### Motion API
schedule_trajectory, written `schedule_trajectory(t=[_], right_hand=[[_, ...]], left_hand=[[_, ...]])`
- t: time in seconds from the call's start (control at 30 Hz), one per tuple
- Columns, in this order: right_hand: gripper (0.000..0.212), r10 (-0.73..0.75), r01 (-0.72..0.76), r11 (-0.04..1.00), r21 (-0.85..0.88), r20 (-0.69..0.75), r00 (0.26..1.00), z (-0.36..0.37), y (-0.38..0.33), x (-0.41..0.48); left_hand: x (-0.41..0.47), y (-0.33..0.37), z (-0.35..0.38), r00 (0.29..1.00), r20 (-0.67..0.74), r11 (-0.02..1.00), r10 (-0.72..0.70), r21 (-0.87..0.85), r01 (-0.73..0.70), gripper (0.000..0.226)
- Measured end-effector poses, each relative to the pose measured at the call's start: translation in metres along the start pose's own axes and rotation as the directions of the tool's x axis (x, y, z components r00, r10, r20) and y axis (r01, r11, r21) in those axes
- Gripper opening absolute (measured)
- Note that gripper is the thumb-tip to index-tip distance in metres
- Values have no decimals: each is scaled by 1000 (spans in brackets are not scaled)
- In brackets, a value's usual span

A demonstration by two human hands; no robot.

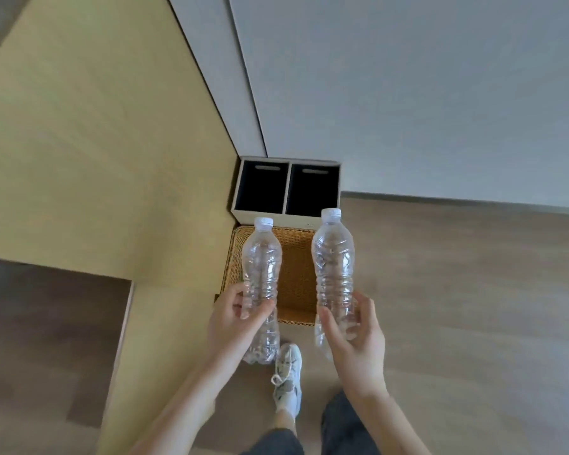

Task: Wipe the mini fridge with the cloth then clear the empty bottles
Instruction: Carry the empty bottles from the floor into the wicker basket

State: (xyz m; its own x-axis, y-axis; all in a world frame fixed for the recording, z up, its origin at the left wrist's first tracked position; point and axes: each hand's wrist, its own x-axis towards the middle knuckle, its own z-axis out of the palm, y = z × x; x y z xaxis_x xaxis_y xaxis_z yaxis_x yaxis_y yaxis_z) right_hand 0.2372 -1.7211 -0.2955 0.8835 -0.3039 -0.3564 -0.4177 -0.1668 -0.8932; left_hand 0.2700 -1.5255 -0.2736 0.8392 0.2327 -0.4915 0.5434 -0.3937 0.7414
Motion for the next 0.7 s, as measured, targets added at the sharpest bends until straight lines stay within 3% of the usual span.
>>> schedule_trajectory(t=[0.13,0.27,0.43,0.6,0.7], right_hand=[[44,57,-56,997,-44,15,998,47,76,60],[42,94,-93,989,-115,8,996,89,168,124],[54,85,-79,979,-187,22,996,131,281,197],[55,63,-42,980,-193,102,993,159,374,257],[52,36,-12,981,-194,121,992,175,414,290]], left_hand=[[90,-68,46,997,72,999,-36,-31,38,61],[174,-148,101,998,23,997,-58,-51,59,50],[262,-246,164,996,38,995,-84,-55,86,62],[337,-316,218,998,53,998,-44,-43,47,66],[370,-343,238,996,79,998,-33,-45,36,80]])
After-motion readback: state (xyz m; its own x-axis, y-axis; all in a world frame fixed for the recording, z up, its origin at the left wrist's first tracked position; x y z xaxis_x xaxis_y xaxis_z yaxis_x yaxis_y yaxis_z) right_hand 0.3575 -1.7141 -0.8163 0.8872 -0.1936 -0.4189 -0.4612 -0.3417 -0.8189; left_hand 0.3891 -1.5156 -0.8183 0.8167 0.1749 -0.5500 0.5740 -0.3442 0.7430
